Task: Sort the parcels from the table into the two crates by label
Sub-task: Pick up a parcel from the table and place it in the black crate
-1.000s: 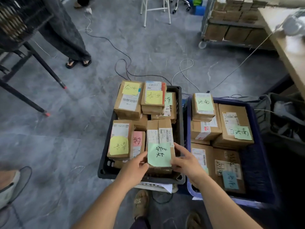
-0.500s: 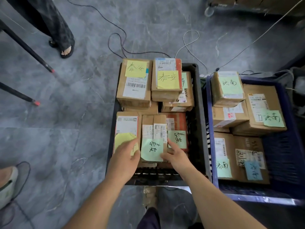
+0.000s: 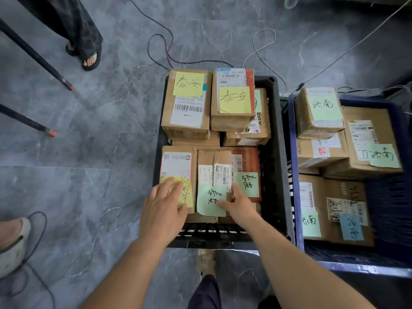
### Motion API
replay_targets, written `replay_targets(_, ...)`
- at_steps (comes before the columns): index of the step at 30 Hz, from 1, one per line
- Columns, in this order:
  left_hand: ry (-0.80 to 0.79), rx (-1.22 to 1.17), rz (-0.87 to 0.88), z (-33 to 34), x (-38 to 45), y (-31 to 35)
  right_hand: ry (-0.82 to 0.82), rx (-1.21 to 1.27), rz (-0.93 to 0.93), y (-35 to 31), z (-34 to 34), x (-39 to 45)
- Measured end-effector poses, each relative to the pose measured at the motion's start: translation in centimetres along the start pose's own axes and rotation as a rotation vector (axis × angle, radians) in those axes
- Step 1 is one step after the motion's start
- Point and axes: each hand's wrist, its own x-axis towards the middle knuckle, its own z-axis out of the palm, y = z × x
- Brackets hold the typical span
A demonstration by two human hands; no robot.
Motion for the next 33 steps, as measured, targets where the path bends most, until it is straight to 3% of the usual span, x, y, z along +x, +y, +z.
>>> replay_targets(7,-0.038,-0.062,0.006,-1.8,-0.3,1.3,0.095,-0.215,0.011,-1.2,-1.8,-3.2)
replay_targets(12,-0.057,-0.109,0.135,-4.4,-1.1,5.4,0.259,-0.387,-0.038,-2.5,-5.8,-8.3)
replay_targets(20,-0.028,-0.053,0.384,-8.3,-2.9,14.0,0.583,-0.46,-0.073,-2.3,-12.3,-18.7)
replay_targets(27,0.047,-0.059,0.599,-9.8,-7.3,23.1,0.851,-0.416,-0.059,1.3,-17.3,-28.0)
replay_targets(33,0.104,-0.025,0.774,-7.8,-14.7,31.2,1.061,-0.358,-0.054,8.3,-20.4,-36.5)
